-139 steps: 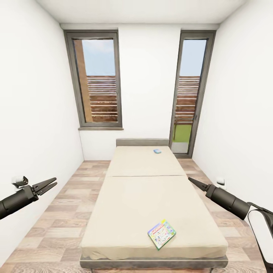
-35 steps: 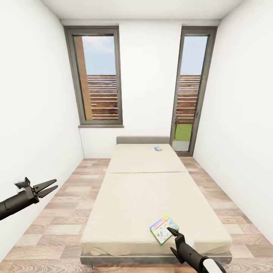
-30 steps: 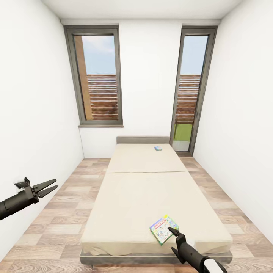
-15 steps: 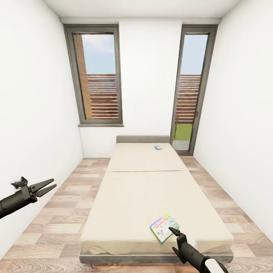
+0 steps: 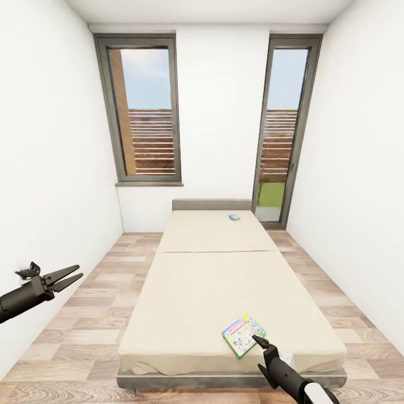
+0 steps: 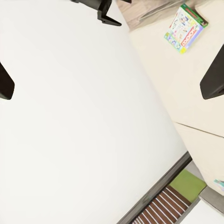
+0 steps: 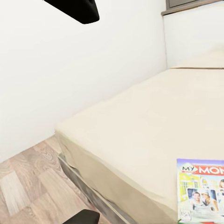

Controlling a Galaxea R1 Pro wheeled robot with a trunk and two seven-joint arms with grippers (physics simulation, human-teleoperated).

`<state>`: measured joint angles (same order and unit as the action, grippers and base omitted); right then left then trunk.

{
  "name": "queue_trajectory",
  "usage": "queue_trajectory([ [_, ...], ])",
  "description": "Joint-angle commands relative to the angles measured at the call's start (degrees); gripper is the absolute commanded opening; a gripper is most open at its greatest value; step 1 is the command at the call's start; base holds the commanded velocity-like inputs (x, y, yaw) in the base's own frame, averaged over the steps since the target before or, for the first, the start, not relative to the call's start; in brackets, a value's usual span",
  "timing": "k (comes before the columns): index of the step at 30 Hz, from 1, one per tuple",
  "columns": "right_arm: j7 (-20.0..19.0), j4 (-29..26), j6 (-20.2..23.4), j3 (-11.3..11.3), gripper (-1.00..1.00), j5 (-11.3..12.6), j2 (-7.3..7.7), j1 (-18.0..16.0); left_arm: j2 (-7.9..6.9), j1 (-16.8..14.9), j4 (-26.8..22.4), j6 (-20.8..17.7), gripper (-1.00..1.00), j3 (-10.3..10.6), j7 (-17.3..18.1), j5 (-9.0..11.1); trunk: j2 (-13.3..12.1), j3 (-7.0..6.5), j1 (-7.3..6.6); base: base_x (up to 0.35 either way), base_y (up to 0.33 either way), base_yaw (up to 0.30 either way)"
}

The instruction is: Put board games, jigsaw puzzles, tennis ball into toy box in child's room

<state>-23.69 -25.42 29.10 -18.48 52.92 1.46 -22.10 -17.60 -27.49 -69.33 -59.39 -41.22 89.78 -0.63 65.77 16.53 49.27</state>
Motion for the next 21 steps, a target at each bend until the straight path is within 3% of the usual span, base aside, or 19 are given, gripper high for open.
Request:
queue_trajectory([
  [1,0.0,0.0,0.5,-0.4,1.00,0.2,0.00,0.0,0.01,0.0,0.0,-0.6,1.00,0.0,0.2,-0.1,0.5,0.26,0.23,0.000,0.000,0.000],
  [21,-0.2,-0.2,0.4,-0.3,1.00,0.1,0.04,0.0,0.05,0.2,-0.6,-0.6,1.00,0.0,0.2,-0.1,8.5,3.85,4.62,0.000,0.000,0.000],
])
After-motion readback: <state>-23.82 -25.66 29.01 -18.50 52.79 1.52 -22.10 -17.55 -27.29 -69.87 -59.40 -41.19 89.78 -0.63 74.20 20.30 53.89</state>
